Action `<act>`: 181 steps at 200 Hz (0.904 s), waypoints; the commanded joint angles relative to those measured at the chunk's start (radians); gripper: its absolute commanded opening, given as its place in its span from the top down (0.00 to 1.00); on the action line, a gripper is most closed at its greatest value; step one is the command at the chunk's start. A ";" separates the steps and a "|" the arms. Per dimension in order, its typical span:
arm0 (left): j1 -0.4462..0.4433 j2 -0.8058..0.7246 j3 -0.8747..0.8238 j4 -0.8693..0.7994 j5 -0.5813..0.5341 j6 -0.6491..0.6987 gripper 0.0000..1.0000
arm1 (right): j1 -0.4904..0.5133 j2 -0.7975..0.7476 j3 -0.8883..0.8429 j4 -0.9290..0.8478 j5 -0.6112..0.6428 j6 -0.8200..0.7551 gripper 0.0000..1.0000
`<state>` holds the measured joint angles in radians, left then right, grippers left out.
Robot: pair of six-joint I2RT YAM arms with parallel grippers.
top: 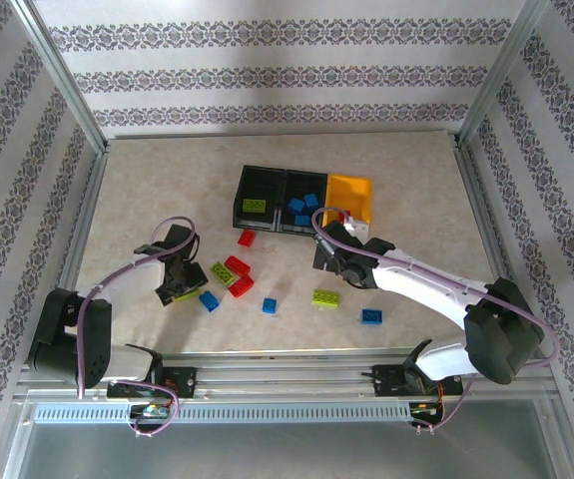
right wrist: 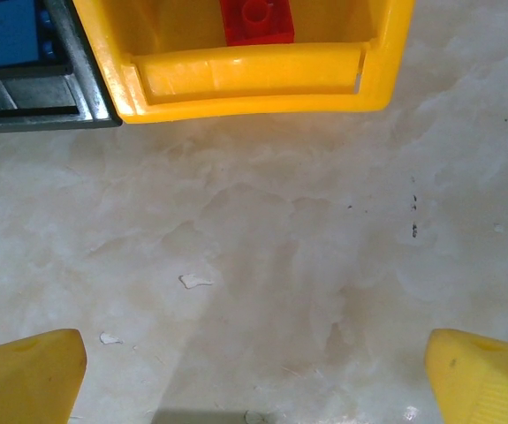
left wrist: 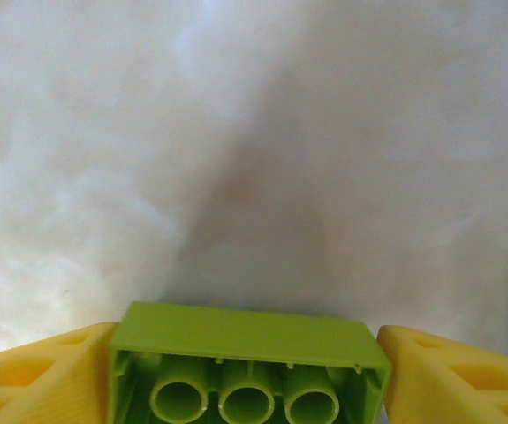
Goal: Sort the legos into containers by color
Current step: Move the lego to the bottom-left of the table, then pick up the lego from the bottom-left of the table.
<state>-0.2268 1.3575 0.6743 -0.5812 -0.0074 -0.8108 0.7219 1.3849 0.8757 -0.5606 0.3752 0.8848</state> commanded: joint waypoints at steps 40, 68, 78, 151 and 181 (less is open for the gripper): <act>0.009 0.012 0.014 0.040 -0.008 0.028 0.27 | -0.007 0.009 -0.004 0.008 -0.009 -0.006 0.02; 0.009 0.026 0.029 0.006 -0.006 0.049 0.22 | -0.007 0.005 -0.006 0.009 -0.006 -0.005 0.02; 0.010 0.036 0.040 -0.012 -0.005 0.061 0.20 | -0.007 0.004 -0.006 0.008 -0.006 -0.006 0.02; 0.009 0.103 0.060 -0.062 0.022 0.118 0.22 | -0.008 0.015 0.012 0.007 -0.006 -0.014 0.02; 0.008 0.120 0.065 -0.069 0.039 0.145 0.23 | -0.012 0.020 0.018 0.005 -0.007 -0.017 0.02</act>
<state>-0.2268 1.4559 0.7261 -0.5987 0.0029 -0.7094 0.7219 1.3914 0.8761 -0.5488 0.3683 0.8841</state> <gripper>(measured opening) 0.772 0.983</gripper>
